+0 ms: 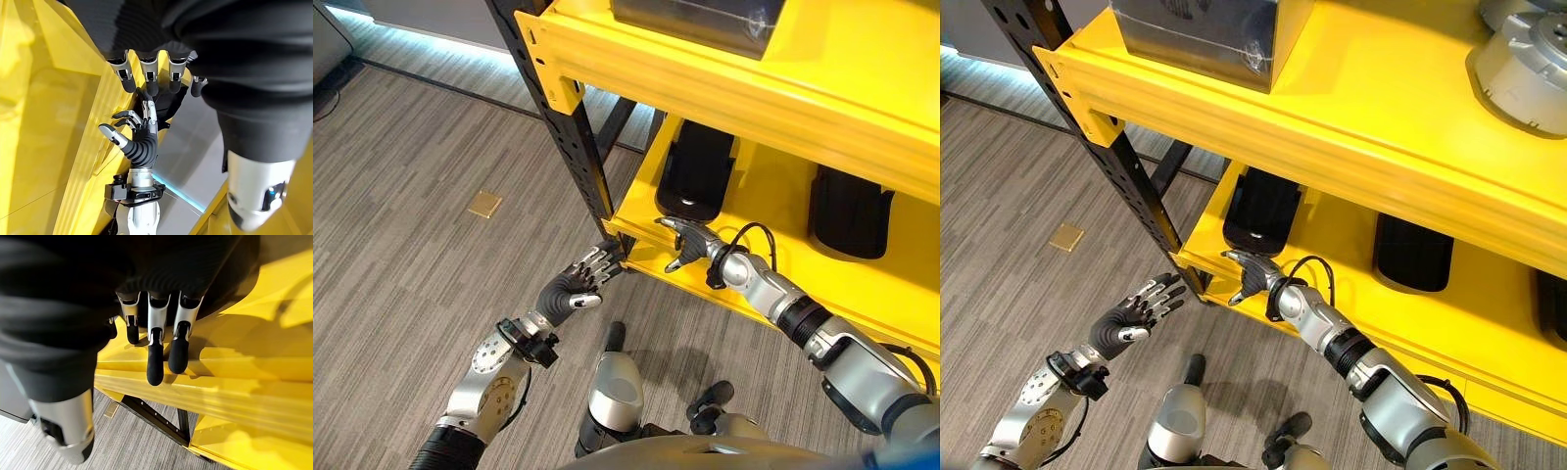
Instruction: Move parts from the plastic box to the shelf.
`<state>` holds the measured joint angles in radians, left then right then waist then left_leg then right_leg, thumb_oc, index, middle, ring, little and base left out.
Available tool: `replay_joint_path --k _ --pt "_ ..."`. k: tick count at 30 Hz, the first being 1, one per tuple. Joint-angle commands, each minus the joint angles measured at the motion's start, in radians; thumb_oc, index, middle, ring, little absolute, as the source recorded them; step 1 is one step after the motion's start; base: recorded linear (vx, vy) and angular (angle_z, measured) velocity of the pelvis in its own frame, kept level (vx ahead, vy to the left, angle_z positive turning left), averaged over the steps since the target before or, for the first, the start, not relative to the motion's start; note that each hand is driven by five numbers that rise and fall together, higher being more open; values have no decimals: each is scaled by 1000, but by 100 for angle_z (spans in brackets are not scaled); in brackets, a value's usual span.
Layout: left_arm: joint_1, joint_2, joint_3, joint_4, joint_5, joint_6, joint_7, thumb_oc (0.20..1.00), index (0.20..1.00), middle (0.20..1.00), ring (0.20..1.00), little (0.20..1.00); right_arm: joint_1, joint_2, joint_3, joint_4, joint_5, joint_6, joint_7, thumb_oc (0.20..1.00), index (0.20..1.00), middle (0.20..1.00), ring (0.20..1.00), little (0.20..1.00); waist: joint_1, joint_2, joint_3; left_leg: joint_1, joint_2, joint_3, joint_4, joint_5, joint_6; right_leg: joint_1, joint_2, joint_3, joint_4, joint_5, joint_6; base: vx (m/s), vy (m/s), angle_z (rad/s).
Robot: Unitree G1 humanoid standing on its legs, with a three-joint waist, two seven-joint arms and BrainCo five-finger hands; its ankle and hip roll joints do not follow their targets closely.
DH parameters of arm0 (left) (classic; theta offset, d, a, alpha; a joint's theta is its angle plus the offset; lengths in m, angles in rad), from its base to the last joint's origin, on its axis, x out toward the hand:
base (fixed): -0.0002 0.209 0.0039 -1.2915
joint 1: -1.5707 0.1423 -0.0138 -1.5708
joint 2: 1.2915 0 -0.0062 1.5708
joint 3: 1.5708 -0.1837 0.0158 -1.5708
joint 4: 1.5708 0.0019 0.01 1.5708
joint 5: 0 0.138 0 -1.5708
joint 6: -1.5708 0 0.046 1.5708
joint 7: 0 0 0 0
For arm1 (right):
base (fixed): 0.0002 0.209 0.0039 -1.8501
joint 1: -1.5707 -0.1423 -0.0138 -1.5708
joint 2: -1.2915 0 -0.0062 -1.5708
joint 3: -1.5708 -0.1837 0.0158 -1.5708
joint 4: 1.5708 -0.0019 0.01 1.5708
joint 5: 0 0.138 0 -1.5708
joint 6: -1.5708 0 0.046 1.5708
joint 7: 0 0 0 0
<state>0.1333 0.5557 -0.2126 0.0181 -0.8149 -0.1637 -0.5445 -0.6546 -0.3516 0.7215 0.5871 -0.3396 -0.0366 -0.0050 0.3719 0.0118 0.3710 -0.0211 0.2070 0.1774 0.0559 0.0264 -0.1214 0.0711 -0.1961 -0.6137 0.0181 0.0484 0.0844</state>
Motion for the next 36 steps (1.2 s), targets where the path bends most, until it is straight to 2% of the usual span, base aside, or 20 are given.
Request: replay_joint_path --k 1,8,27,32,36 --pt "-12 9 -51 -22 -8 -33 5 1000 1000 1000 1000 1000 -90 21 11 67 -12 33 -50 1000 1000 1000 1000 1000 17 1 -15 -68 11 38 16 78 20 1 -98 21 164 -67 93 0 0 0" --pt "-18 6 -58 -14 -12 -28 8 1000 1000 1000 1000 1000 -128 9 -11 115 -51 38 -83 1000 1000 1000 1000 1000 20 10 -19 -67 11 38 22 75 20 0 -108 18 171 -65 93 0 0 0" --pt "-24 -3 -62 2 -44 0 21 1000 1000 1000 1000 1000 -179 -2 -31 167 -34 30 -83 1000 1000 1000 1000 1000 22 18 -25 -62 11 39 28 73 20 0 -120 14 182 -63 90 0 0 0" --pt "-10 -13 -57 18 -26 -13 18 1000 1000 1000 1000 1000 -154 -4 -20 147 -8 -17 -48 1000 1000 1000 1000 1000 18 17 -29 -56 9 41 24 73 21 4 -120 14 181 -64 89 0 0 0" --pt "5 -20 -41 27 7 -32 45 1000 1000 1000 1000 1000 -97 -8 4 65 46 -83 -11 1000 1000 1000 1000 1000 4 11 -34 -51 9 48 21 72 22 5 -117 23 169 -58 90 0 0 0"
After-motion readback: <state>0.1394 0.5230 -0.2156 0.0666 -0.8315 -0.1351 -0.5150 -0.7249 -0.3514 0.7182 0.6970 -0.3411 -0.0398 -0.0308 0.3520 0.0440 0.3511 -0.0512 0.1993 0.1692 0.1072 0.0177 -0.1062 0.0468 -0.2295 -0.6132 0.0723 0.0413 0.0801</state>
